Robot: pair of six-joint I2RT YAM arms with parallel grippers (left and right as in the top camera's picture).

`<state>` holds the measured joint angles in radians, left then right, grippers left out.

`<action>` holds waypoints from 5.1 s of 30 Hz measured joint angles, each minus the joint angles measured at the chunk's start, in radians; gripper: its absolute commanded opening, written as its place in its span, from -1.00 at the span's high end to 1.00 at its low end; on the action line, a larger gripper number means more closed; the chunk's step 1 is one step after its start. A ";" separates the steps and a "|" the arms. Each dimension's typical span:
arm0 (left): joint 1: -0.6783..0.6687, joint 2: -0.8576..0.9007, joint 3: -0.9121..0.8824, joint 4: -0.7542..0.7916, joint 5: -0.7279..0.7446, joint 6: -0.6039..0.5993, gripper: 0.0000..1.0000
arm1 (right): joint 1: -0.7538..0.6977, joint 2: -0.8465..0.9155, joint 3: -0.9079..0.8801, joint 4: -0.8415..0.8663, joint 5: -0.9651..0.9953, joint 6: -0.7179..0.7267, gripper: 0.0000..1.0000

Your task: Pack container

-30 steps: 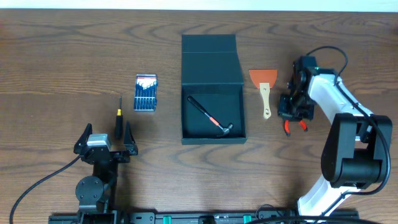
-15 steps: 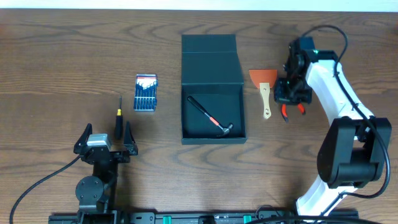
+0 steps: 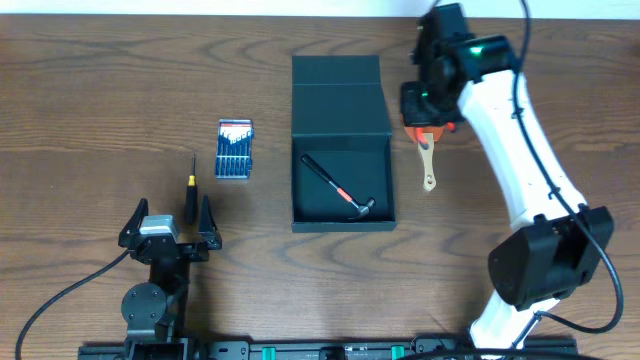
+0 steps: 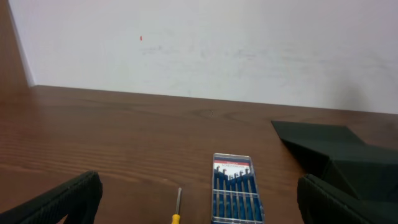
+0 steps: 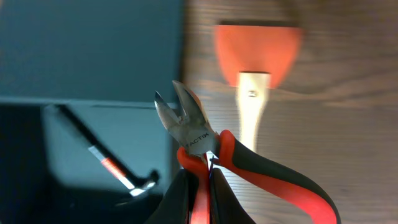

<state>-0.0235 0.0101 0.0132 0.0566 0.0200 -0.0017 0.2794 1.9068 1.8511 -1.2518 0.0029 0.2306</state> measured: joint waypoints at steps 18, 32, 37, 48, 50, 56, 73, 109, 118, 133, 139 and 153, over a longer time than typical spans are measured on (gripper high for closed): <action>0.000 0.000 0.000 0.000 0.000 0.000 -0.97 | 0.330 0.000 0.000 0.011 0.051 0.108 0.98; 0.000 0.000 0.000 0.000 0.000 0.000 -0.97 | 0.370 0.129 -0.039 0.003 0.060 0.131 0.97; 0.000 0.000 0.000 0.000 0.000 0.000 -0.97 | 0.370 0.193 -0.084 0.011 0.061 0.133 0.98; 0.000 0.000 0.000 0.000 0.000 0.000 -0.97 | 0.370 0.214 -0.191 0.125 0.061 0.133 0.97; 0.000 0.000 0.000 0.000 0.000 0.000 -0.97 | 0.370 0.214 -0.224 0.146 0.061 0.133 0.97; 0.000 0.000 0.000 0.000 0.000 0.000 -0.97 | 0.370 0.214 -0.299 0.193 0.062 0.137 0.43; 0.000 0.000 0.000 0.000 0.000 0.000 -0.97 | 0.368 0.215 -0.283 0.149 0.060 0.124 -0.04; 0.000 0.000 0.000 0.000 0.000 0.000 -0.97 | -0.265 0.224 0.362 -0.348 0.128 0.079 -0.99; 0.000 0.000 0.000 0.000 0.000 0.000 -0.97 | -0.265 0.224 0.362 -0.348 0.125 0.079 -0.98; 0.000 0.085 0.026 -0.091 0.164 -0.078 -0.97 | -0.265 0.224 0.362 -0.348 0.124 0.079 -0.98; 0.000 0.396 0.291 -0.204 0.184 -0.105 -0.97 | -0.265 0.224 0.362 -0.349 0.121 0.079 -0.99; -0.010 1.410 1.271 -0.748 0.190 -0.097 -0.97 | -0.265 0.224 0.362 -0.348 0.121 0.077 -0.98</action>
<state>-0.0338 1.4197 1.2839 -0.6918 0.2104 -0.0986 0.0143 2.1311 2.2135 -1.6001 0.1234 0.3073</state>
